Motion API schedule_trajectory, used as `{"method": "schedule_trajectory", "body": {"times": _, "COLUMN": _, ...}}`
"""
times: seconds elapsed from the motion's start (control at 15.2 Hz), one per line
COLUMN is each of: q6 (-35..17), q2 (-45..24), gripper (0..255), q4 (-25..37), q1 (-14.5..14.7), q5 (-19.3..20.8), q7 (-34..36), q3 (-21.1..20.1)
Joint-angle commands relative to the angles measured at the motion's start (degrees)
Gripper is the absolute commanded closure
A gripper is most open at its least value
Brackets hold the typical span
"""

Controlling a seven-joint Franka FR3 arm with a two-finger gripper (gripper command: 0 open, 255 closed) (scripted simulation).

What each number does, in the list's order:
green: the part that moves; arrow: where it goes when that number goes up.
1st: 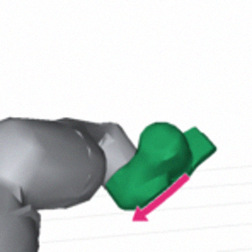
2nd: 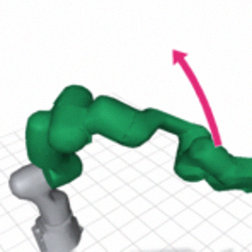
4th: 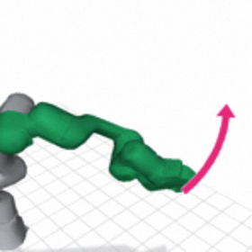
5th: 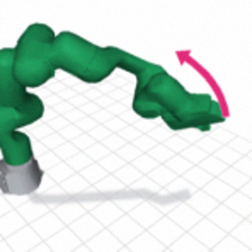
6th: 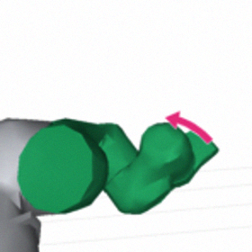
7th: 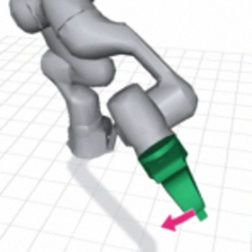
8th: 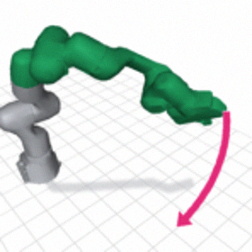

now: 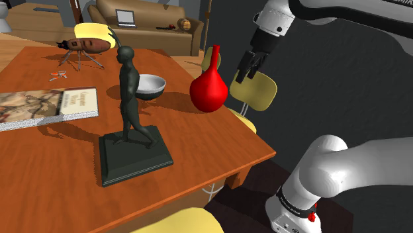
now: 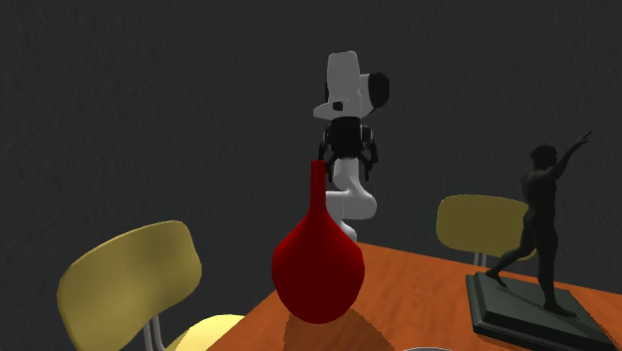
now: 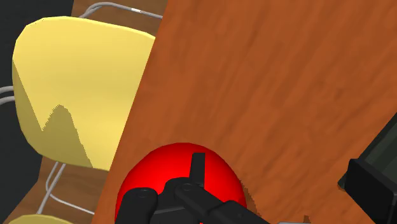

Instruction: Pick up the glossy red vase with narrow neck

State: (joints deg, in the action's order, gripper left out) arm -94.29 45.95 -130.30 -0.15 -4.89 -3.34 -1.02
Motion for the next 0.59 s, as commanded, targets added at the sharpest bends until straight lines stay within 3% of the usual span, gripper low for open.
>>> {"method": "schedule_trajectory", "body": {"times": 0.0, "q6": 0.00, "q2": 0.00, "gripper": 0, "q4": 0.00, "q1": 0.00, "q5": 0.00, "q7": 0.00, "q3": 0.00}}
{"method": "schedule_trajectory", "body": {"times": 0.53, "q6": 4.50, "q2": -20.50, "gripper": 0, "q4": 21.73, "q1": 0.34, "q5": 2.68, "q7": -6.41, "q3": 2.72}}
